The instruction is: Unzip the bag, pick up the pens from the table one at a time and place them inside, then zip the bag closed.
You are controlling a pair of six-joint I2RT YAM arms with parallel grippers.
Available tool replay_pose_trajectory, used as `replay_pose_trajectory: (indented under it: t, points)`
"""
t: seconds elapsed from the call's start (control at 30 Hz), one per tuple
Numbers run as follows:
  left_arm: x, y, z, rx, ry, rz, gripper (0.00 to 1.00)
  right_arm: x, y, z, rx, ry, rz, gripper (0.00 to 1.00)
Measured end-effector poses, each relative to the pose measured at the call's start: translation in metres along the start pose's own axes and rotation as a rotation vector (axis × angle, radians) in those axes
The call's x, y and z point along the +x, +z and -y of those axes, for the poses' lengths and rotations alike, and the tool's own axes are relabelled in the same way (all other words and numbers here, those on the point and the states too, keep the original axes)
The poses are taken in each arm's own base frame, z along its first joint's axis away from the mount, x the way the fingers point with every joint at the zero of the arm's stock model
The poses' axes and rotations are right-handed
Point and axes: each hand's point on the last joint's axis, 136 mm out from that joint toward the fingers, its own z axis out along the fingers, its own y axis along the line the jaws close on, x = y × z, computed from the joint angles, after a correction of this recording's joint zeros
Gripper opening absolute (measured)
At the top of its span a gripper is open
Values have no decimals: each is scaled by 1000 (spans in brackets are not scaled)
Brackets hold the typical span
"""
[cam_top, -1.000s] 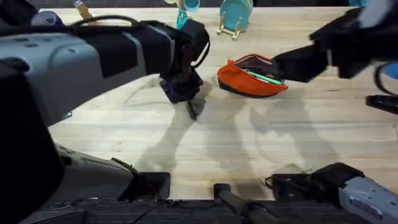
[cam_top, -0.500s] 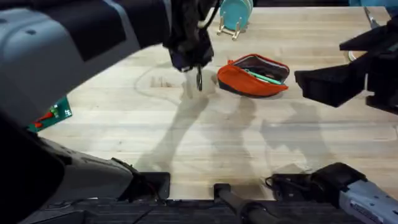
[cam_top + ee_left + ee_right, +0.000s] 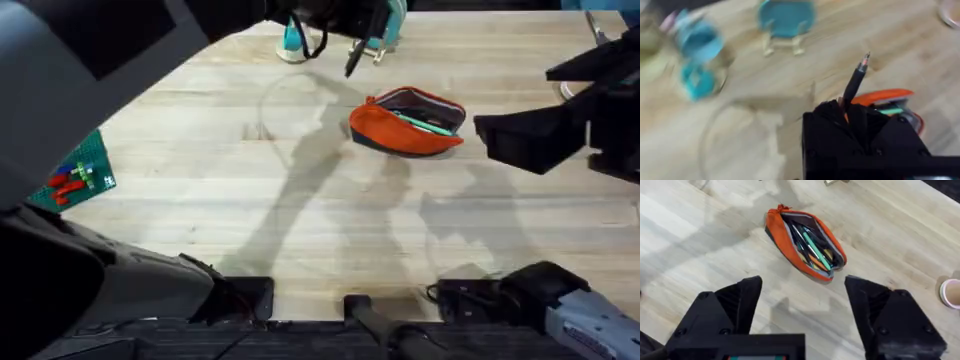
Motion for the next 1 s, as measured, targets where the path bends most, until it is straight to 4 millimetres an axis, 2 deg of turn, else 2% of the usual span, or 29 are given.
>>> replay_pose_trajectory:
  t: [0.17,0.4,0.6,0.7,1.0]
  points:
    - [-14,-3,32,175,248,73,41,0,0,0,0,-4,0,996]
    - [-11,-12,63,358,488,124,41,0,0,1,4,-16,0,996]
    - [-7,-17,83,476,645,176,41,0,0,4,21,-31,-3,996]
    - [0,-9,91,538,693,183,41,0,0,7,39,-35,-3,997]
    - [31,32,118,689,731,147,41,0,0,10,57,-42,-5,997]
